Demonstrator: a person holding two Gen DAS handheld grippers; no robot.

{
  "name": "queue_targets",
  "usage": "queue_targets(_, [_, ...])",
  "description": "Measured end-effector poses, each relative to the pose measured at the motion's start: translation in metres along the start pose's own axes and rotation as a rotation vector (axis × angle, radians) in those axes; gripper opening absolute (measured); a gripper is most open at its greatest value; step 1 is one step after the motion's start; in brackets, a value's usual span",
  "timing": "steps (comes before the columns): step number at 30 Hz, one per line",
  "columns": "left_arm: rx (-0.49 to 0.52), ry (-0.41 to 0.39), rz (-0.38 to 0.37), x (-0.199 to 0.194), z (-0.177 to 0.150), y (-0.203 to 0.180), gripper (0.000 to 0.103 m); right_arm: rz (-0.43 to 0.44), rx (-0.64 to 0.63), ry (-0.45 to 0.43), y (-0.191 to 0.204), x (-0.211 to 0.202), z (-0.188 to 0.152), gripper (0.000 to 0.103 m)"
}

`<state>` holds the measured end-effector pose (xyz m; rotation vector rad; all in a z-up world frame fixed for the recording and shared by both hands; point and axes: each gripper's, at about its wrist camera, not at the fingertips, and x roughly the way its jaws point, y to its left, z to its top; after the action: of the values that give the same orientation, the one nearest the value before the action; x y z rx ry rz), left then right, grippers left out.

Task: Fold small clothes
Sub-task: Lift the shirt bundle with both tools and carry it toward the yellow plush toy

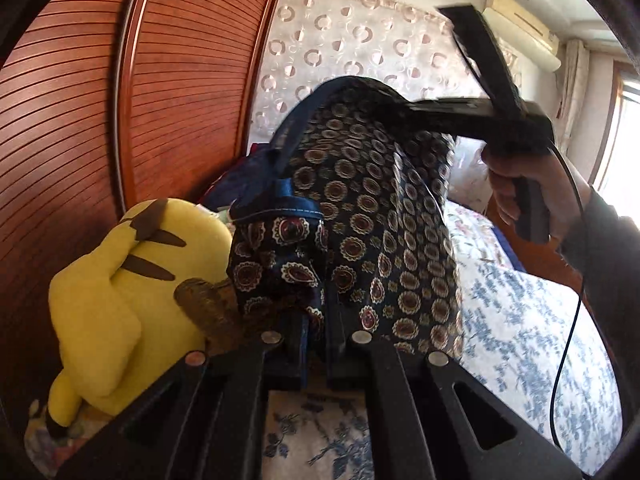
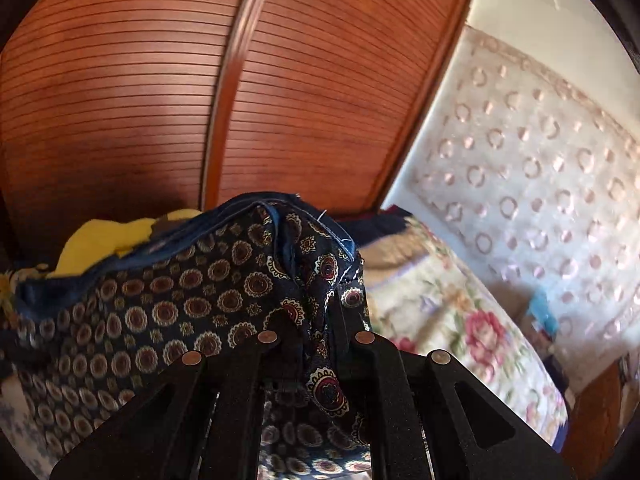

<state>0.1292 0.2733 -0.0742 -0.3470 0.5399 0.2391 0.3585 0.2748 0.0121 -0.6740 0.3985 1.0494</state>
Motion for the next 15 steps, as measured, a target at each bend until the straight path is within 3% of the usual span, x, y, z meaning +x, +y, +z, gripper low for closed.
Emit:
queue_targets(4, [0.007, 0.02, 0.021, 0.002, -0.005, -0.001, 0.003, -0.001, 0.021, 0.026, 0.012, 0.016, 0.006, 0.017])
queue_targets(6, [0.016, 0.022, 0.027, 0.001, -0.005, -0.002, 0.006, -0.028, 0.075, 0.025, 0.007, 0.019, 0.005, 0.041])
queue_targets(8, [0.017, 0.023, 0.027, -0.002, -0.005, -0.003, 0.011, -0.031, 0.121, 0.006, -0.004, 0.011, 0.003, 0.048])
queue_targets(12, [0.045, 0.012, 0.029, -0.012, 0.0, -0.006, 0.041, -0.008, 0.19, -0.002, -0.017, -0.003, -0.009, 0.05])
queue_targets(15, [0.074, -0.006, 0.047, -0.021, 0.004, -0.007, 0.052, -0.004, 0.229, 0.006, -0.018, -0.014, -0.024, 0.05])
